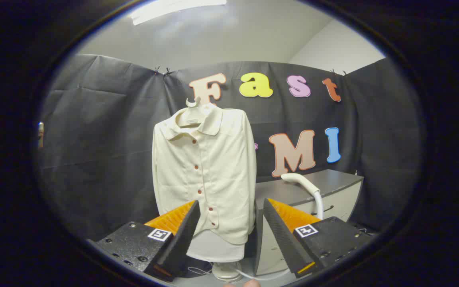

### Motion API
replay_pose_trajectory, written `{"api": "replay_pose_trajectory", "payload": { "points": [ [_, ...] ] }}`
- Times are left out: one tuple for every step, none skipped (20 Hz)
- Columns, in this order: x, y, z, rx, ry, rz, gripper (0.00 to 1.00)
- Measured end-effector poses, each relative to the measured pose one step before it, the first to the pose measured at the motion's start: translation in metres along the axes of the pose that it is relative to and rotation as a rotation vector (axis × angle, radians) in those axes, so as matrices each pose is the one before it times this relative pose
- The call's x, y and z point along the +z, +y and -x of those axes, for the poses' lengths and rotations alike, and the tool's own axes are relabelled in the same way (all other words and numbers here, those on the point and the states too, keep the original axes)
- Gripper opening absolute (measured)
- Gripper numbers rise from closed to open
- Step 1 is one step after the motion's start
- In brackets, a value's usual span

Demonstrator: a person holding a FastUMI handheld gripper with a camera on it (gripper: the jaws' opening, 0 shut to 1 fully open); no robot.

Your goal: Iron the clothes twice with a garment steamer, once on the left side and once on the right side.

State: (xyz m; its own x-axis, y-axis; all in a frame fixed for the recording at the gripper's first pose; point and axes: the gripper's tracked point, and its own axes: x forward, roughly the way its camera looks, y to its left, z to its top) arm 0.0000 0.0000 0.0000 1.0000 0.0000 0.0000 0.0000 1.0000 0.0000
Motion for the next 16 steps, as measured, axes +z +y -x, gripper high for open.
{"api": "replay_pose_trajectory", "payload": {
  "points": [
    [-0.00060, 0.00005, 0.00207, 0.00171, 0.00371, -0.00422, 0.97],
    [-0.00175, 0.00098, 0.00034, 0.00428, 0.00743, 0.00041, 0.97],
    [-0.00164, 0.00019, 0.00023, 0.00396, 0.00614, 0.00651, 0.97],
    [-0.00118, -0.00066, -0.00008, 0.00118, 0.00718, 0.00679, 0.97],
    [-0.00079, -0.00016, -0.00107, 0.00190, 0.00907, -0.00095, 0.97],
    [0.00134, 0.00104, -0.00027, 0.00320, 0.00024, -0.00734, 0.97],
    [0.00345, 0.00120, 0.00102, 0.00137, -0.01047, -0.00616, 0.97],
    [0.00330, -0.00062, 0.00082, -0.00038, -0.00840, 0.00237, 0.97],
    [0.00097, 0.00052, 0.00075, -0.00028, -0.00313, 0.00748, 0.97],
    [-0.00074, -0.00042, 0.00086, 0.00133, -0.00012, 0.00620, 0.97],
    [0.00089, 0.00015, 0.00002, 0.00139, -0.00142, 0.00187, 0.97],
    [0.00094, 0.00109, 0.00137, 0.00117, -0.00028, -0.00302, 0.97],
    [0.00054, 0.00057, 0.00001, 0.00114, -0.00059, -0.00443, 0.97],
    [-0.00068, 0.00010, -0.00019, -0.00036, 0.00024, 0.00025, 0.97],
    [-0.00005, -0.00083, -0.00038, -0.00212, 0.00099, 0.00361, 0.97],
    [-0.00183, -0.00209, 0.00017, -0.00212, 0.00575, 0.00411, 0.97]
  ]
}}
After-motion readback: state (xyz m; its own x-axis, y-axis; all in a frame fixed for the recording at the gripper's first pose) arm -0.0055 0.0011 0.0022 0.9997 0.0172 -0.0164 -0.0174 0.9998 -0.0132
